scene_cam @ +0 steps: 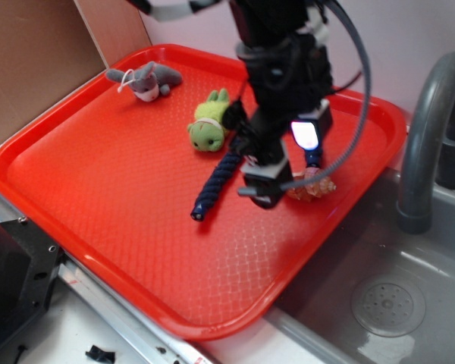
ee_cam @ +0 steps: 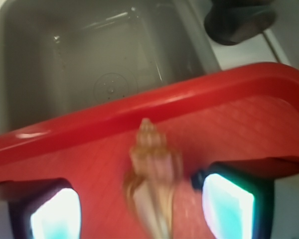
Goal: Grab the shell.
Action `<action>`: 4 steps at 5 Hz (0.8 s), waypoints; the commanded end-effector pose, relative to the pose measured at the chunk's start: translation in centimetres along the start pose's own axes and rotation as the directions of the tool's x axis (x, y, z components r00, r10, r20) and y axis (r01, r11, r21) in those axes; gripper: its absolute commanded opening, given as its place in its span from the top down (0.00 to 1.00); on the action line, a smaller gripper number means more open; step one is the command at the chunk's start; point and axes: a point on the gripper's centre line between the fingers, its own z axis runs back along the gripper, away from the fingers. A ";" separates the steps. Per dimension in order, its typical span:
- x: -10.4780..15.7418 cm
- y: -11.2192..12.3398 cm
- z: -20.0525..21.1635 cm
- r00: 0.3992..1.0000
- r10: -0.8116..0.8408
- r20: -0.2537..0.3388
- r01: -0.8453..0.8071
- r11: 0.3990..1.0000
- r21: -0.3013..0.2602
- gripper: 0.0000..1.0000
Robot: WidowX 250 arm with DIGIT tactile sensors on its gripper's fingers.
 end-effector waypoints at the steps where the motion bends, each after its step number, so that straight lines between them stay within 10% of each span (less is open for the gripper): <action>1: 1.3 -1.0 -1.3 0.999 -0.035 -0.013 0.036 0.998 0.050 0.00; 2: 1.0 -0.6 -2.2 0.997 -0.001 -0.078 0.008 0.996 0.093 0.38; 3: 0.8 -0.7 -2.2 0.996 0.023 -0.090 -0.014 0.994 0.104 1.00; 4: 0.6 -0.5 -0.8 0.992 0.101 -0.075 -0.091 0.987 0.129 1.00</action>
